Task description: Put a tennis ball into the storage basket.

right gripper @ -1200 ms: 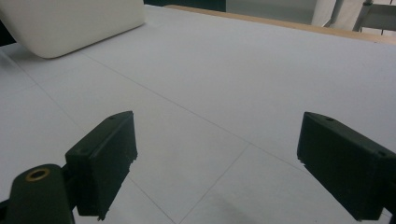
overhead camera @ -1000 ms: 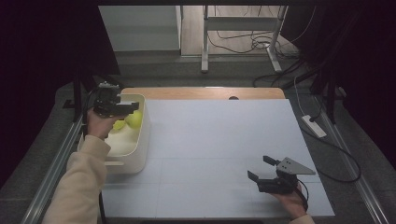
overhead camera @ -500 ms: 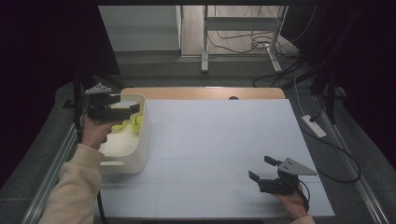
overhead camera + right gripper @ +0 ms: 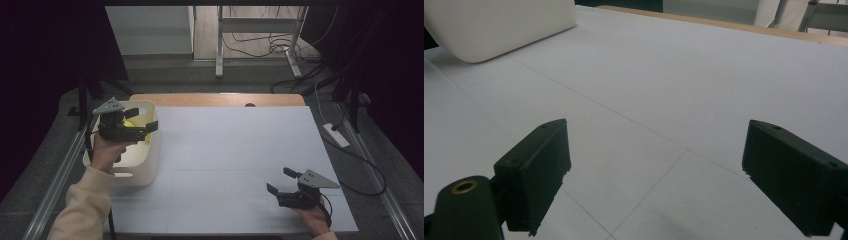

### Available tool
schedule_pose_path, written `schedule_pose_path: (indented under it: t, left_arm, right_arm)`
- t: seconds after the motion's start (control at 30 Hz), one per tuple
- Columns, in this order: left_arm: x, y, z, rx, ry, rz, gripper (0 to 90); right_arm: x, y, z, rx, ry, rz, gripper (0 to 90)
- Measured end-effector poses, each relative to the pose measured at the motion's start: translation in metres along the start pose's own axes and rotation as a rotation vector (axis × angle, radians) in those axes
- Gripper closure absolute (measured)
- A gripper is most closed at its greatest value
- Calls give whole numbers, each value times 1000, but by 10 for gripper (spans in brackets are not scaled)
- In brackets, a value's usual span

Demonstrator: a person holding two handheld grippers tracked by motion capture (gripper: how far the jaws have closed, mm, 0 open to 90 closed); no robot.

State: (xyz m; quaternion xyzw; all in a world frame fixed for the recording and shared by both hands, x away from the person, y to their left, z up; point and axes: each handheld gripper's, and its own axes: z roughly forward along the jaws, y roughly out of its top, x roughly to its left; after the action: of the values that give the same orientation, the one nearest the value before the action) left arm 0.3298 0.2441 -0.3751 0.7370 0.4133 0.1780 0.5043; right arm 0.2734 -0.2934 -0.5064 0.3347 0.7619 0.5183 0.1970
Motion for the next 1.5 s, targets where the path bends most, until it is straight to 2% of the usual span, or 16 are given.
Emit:
schedule_pose_path:
  t: [0.2, 0.6, 0.63, 0.93, 1.1, 1.4, 1.5]
  left_arm:
    - [-11, -8, 3, 2, -54, 8, 86]
    - [-35, -25, 7, -13, -119, 35, 80]
    - [-40, -28, 9, -7, -138, 48, 79]
    - [-60, -40, 14, 9, -194, 75, 69]
    - [-72, -47, 20, 29, -239, 98, 68]
    - [-85, -61, 29, 33, -278, 97, 68]
    - [-89, -64, 29, 33, -265, 118, 68]
  right_arm:
    - [-1, 0, 0, 4, 0, -2, 118]
    - [0, 0, 0, 1, -4, -10, 118]
    - [0, 0, 0, 3, -3, -9, 118]
    - [1, 1, 1, 5, 1, -11, 118]
    - [1, 1, 0, 3, -2, -13, 118]
    - [1, 0, -1, 3, 0, -10, 119]
    - [1, 0, -1, 2, -1, -10, 119]
